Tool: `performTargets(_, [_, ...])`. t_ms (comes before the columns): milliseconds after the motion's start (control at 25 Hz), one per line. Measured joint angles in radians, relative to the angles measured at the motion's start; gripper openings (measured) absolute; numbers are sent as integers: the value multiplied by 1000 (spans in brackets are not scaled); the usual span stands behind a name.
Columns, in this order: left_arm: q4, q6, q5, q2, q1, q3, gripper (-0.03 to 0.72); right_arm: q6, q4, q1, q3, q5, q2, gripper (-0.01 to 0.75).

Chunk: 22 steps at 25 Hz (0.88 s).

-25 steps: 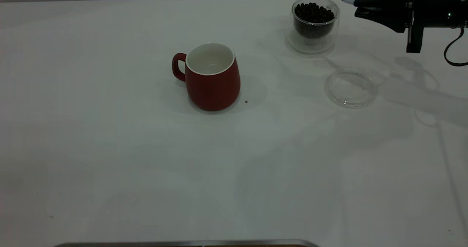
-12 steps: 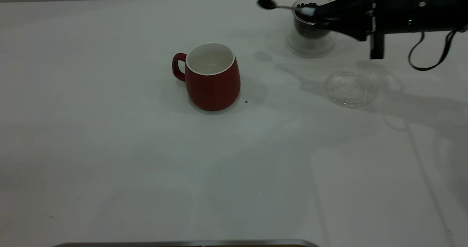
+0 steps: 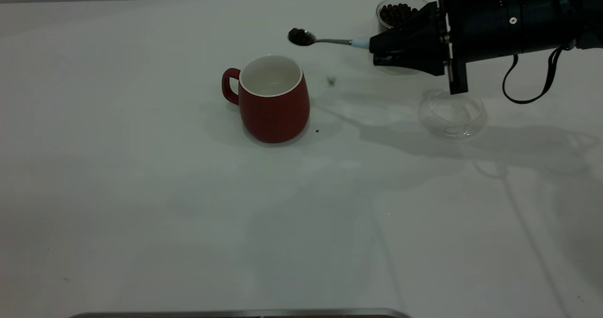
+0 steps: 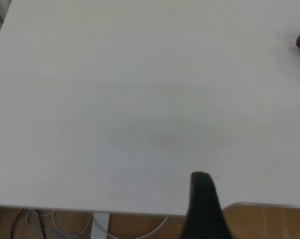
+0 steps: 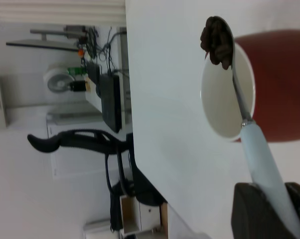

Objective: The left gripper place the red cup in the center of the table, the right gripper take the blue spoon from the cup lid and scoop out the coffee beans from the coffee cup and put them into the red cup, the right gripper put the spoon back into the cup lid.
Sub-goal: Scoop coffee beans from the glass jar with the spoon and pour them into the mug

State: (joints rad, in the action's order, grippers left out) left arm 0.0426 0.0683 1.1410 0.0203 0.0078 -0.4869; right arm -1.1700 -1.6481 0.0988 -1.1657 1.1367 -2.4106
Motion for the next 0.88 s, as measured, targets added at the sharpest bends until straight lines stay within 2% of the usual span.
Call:
performTargets(480, [0,-2,0,0,0,0,587,-1,13,60,0,1,0,110])
performTargets(880, [0,-2,0,0,0,0,587,-185,16,61,0,-6,0,110])
